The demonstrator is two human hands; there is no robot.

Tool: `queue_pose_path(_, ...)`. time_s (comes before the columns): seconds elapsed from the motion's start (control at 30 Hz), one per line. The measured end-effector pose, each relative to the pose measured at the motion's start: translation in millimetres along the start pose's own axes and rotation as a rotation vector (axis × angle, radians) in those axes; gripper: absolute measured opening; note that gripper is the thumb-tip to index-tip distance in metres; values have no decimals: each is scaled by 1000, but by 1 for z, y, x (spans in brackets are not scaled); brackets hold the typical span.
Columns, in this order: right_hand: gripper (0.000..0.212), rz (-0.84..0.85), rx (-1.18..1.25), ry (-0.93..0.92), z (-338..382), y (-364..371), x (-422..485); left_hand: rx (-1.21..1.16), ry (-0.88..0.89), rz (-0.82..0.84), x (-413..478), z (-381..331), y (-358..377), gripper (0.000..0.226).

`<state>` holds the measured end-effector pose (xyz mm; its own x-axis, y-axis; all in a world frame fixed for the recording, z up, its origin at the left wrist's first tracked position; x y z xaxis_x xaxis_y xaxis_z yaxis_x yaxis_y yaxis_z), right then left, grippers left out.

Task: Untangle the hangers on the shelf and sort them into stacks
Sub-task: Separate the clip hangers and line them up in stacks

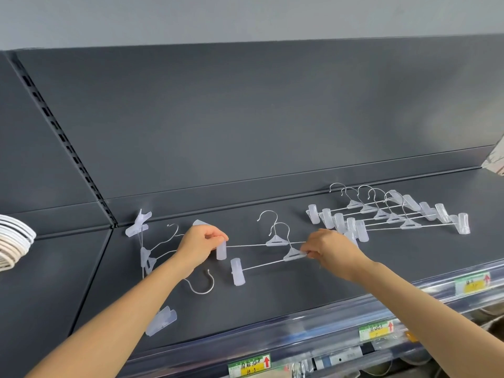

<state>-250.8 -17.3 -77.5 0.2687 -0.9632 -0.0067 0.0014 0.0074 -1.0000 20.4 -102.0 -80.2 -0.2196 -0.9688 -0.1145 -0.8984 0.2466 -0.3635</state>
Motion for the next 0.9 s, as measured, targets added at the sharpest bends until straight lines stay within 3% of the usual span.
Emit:
queue_pose_path(0.3, 18, -23, 57, -19, 1, 1, -3, -38, -8, -32, 1, 5, -1, 20)
queue_pose_path(0.67, 18, -42, 19, 81, 5, -4, 2, 64, -7, 108, 3, 4, -3, 21)
queue_pose_path(0.9, 18, -86, 34, 88, 13, -4, 2, -23, -82, 170, 1, 10, -6, 18)
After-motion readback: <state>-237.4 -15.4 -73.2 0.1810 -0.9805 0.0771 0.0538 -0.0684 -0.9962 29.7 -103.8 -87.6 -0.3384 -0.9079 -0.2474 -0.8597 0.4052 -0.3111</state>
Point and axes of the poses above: each hand's wrist, its own x-axis towards the middle knuckle, its own y-axis out of the palm, z = x × y, the point moved 6 cm from there along x, towards the middle knuckle, and after that the axes turned 9 degrees about -x, right-handed, at the moved point
